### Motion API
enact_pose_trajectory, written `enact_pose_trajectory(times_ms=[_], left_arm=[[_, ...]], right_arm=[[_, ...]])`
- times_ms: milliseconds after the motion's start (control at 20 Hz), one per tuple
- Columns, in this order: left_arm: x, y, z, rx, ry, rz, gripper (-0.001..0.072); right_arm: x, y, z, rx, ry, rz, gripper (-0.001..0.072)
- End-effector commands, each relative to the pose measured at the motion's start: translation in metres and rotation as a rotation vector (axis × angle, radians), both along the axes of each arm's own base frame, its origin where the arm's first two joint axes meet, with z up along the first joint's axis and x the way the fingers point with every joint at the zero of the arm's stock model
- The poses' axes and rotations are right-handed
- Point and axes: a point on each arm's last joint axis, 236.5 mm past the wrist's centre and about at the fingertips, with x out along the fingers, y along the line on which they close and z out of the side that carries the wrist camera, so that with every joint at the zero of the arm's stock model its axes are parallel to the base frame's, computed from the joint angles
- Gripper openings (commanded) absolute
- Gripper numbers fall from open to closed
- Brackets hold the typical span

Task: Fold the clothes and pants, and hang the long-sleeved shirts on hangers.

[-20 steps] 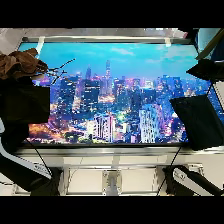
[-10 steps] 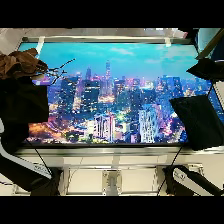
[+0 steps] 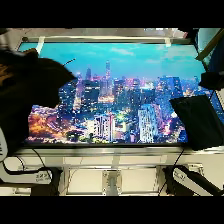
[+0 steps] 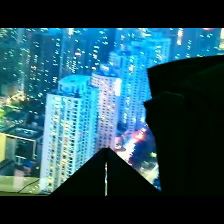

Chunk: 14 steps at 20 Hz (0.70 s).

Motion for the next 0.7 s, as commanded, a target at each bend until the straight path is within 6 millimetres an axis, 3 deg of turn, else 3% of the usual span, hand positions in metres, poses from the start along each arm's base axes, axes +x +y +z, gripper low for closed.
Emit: enact_pose_trajectory(times_ms=[0, 100, 200, 250, 350, 400, 450, 500, 550, 600, 650], left_arm=[[-0.039, -0.147, -0.004, -0.031, 0.020, -0.333, 0.0012], [-0.063, -0.233, -0.037, -0.030, 0.064, -0.506, 0.0012], [-0.100, -0.312, -0.089, -0.012, 0.143, -0.663, 0.0012], [-0.126, -0.346, -0.122, 0.010, 0.200, -0.742, 0.0012], [-0.180, -0.390, -0.184, 0.068, 0.322, -0.870, 0.0013], [-0.202, -0.398, -0.206, 0.099, 0.373, -0.914, 0.0026], [-0.215, -0.398, -0.221, 0.137, 0.411, -0.944, 0.0219], [-0.220, -0.391, -0.224, 0.170, 0.435, -0.957, 0.0548], [-0.217, -0.379, -0.218, 0.193, 0.444, -0.955, 0.0704], [-0.205, -0.363, -0.206, 0.213, 0.433, -0.933, 0.0693], [-0.187, -0.347, -0.188, 0.221, 0.398, -0.897, 0.0693]], right_arm=[[-0.009, -0.029, -0.006, -0.137, 0.047, 0.002, 0.0004], [0.001, -0.032, -0.001, -0.151, 0.000, -0.001, 0.0004], [0.010, -0.035, 0.002, -0.164, -0.034, -0.001, 0.0004], [0.013, -0.036, 0.002, -0.165, -0.040, -0.001, 0.0004], [0.019, -0.037, -0.002, -0.165, -0.041, -0.003, 0.0005], [0.022, -0.038, -0.005, -0.162, -0.035, -0.002, 0.0009], [0.025, -0.037, -0.010, -0.152, -0.025, 0.001, 0.0059], [0.029, -0.036, -0.017, -0.138, -0.013, 0.005, 0.0155], [0.034, -0.033, -0.025, -0.114, 0.002, 0.014, 0.0254], [0.040, -0.027, -0.033, -0.080, 0.012, 0.024, 0.0322], [0.047, -0.017, -0.042, -0.026, 0.024, 0.041, 0.0329]])
